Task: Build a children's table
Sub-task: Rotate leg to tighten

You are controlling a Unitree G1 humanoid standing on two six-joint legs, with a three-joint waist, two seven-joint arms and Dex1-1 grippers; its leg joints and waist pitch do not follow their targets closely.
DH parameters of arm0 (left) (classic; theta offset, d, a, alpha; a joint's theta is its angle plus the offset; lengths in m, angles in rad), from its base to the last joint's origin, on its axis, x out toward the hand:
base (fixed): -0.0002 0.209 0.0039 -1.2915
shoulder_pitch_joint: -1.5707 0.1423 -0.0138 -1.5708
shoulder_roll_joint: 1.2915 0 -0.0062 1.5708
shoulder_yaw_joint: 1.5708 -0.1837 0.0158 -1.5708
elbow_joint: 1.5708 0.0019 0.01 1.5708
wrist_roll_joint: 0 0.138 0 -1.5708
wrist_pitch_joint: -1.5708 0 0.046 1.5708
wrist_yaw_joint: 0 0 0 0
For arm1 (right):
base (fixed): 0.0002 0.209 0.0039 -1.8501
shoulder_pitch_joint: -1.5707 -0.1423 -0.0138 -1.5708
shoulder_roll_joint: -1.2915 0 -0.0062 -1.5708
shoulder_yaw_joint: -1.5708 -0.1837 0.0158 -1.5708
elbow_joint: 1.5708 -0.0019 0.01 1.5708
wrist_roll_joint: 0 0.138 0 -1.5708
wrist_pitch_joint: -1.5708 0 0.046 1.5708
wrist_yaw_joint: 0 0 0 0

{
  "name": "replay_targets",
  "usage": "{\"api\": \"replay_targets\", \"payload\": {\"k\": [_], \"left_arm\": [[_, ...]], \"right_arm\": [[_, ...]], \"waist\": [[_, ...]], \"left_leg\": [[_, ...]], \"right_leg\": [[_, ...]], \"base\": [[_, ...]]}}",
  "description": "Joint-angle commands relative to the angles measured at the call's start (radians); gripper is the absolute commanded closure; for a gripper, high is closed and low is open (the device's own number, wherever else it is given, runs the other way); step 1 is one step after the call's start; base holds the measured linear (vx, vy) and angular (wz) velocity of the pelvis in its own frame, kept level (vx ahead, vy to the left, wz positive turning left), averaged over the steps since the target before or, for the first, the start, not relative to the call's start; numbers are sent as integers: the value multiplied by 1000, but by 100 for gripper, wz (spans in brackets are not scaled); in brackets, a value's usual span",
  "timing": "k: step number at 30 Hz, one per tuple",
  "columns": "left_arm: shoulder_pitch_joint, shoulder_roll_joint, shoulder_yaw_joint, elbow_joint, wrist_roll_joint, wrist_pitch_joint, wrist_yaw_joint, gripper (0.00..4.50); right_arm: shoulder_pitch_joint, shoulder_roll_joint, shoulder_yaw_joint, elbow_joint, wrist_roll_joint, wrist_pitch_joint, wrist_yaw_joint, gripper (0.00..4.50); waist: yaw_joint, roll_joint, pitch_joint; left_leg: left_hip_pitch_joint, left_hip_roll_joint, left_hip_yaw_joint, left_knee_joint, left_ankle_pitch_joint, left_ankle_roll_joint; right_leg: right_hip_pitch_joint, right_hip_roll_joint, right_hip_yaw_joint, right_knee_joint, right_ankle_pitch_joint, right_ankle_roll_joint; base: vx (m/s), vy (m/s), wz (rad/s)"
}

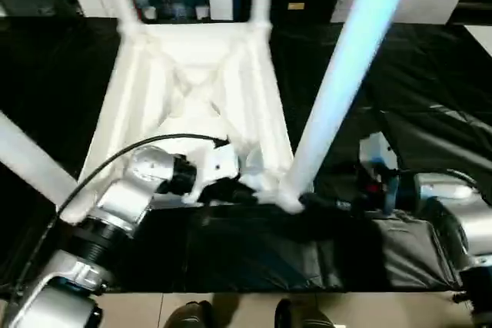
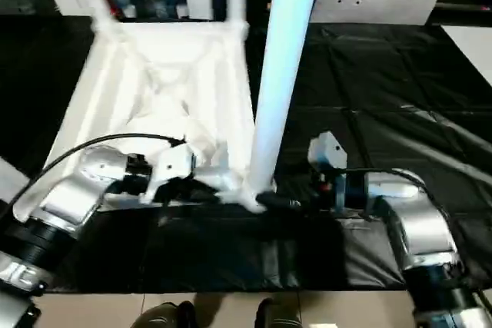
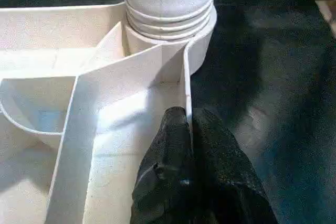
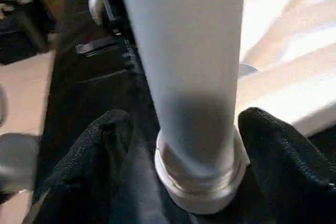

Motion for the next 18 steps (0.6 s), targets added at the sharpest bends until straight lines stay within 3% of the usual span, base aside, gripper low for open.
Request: {"api": "replay_targets", "payload": {"k": [1, 9, 13, 18], "left_arm": [[-18, -5, -56, 8, 8, -44, -62, 450], [-39, -2, -69, 48, 10, -86, -104, 450], [-48, -5, -75, 70, 13, -110, -112, 450], [-53, -11, -73, 85, 16, -122, -114, 450]], "right_arm": [[-20, -24, 21, 21, 15, -6, 53, 130], [-59, -30, 54, 56, 40, 7, 135, 203], [-74, -24, 64, 84, 33, -11, 147, 240], [-81, -20, 73, 95, 29, -17, 150, 254]], "waist": [[-3, -14, -65], [9, -19, -72], [11, -21, -73], [13, -19, -73]], "left_leg": [[35, 105, -37, -69, -108, 134], [30, 105, -35, -63, -55, 149], [30, 104, -34, -62, -60, 150], [29, 104, -34, -62, -75, 139]], "right_leg": [[44, -88, 52, -50, -159, -294], [46, -88, 51, -39, -99, -300], [47, -90, 51, -40, -115, -302], [47, -89, 51, -43, -149, -295]], "base": [[0, 0, 0], [0, 0, 0], [0, 0, 0], [0, 0, 0]]}}
